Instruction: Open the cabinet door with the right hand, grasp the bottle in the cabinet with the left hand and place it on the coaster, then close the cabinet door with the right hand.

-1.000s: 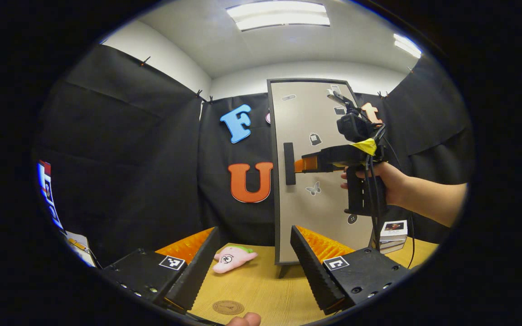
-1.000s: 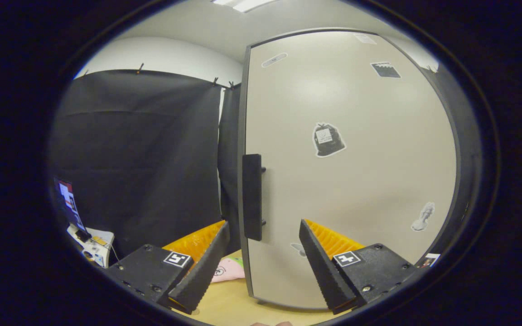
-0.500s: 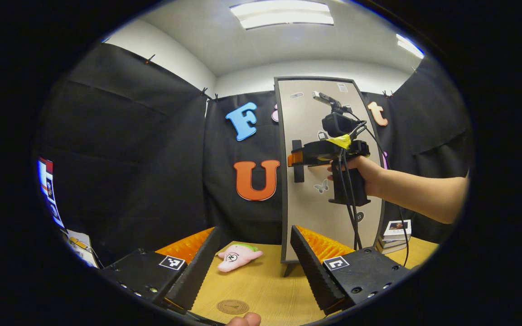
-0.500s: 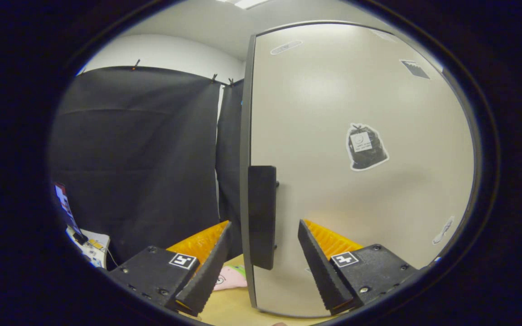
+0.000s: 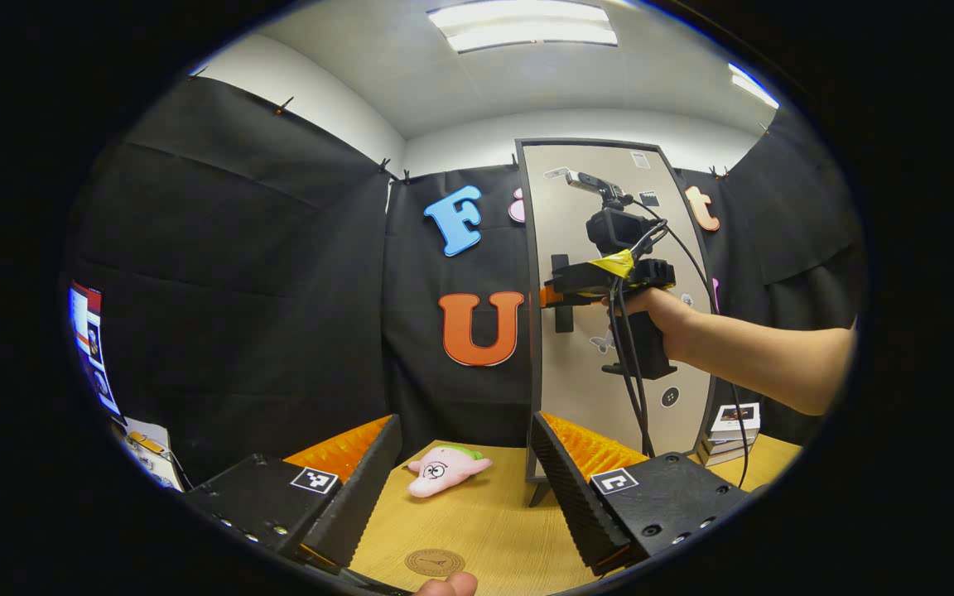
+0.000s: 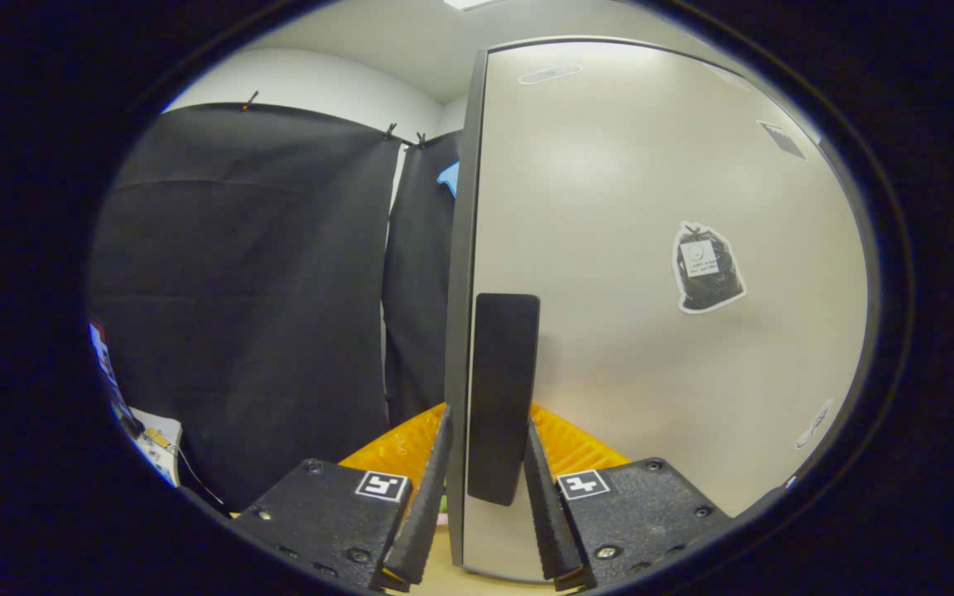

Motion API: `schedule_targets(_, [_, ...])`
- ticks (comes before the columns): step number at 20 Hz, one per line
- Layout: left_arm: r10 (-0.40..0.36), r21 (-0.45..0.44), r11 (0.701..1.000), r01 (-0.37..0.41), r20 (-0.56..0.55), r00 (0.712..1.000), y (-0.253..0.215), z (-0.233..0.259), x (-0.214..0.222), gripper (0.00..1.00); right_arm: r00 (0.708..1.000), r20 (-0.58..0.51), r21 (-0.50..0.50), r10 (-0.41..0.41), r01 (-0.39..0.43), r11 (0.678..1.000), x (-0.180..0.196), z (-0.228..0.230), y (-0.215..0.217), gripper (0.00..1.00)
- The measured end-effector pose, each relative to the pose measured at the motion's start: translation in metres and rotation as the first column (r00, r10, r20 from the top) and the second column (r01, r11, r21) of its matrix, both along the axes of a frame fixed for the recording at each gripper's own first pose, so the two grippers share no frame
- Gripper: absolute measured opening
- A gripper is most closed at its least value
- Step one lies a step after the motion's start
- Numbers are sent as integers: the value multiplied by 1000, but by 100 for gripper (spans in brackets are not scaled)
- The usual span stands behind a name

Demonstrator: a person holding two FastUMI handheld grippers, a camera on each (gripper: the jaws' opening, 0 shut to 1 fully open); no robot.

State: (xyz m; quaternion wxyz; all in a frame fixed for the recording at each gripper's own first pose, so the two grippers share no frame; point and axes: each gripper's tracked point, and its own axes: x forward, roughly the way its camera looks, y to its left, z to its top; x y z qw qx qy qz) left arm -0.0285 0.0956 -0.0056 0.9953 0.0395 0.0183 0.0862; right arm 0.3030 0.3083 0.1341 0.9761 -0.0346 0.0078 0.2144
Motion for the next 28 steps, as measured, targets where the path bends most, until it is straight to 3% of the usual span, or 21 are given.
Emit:
schedule_targets(1, [0,3,1000,0,2,1000,2,2,2,95,1000,4,24,-8,8,1000,1,1,-1,39])
schedule_targets(7, [-1,-23,1000,1,19,1000,7,5,-2,95,1000,5,0,-26,26,1000,0,-1,-3,23])
schedule_targets(15, [2,-30,1000,-2,-7,1000,19,-3,-1,95,1000,-20,16,10,-10,1000,-14,0,-4,22])
schedule_targets(28, [-14,-23,1000,14,-19,1000,8,-1,-16,95,991,-16,10,136,-135,991,-87,4,-27,22])
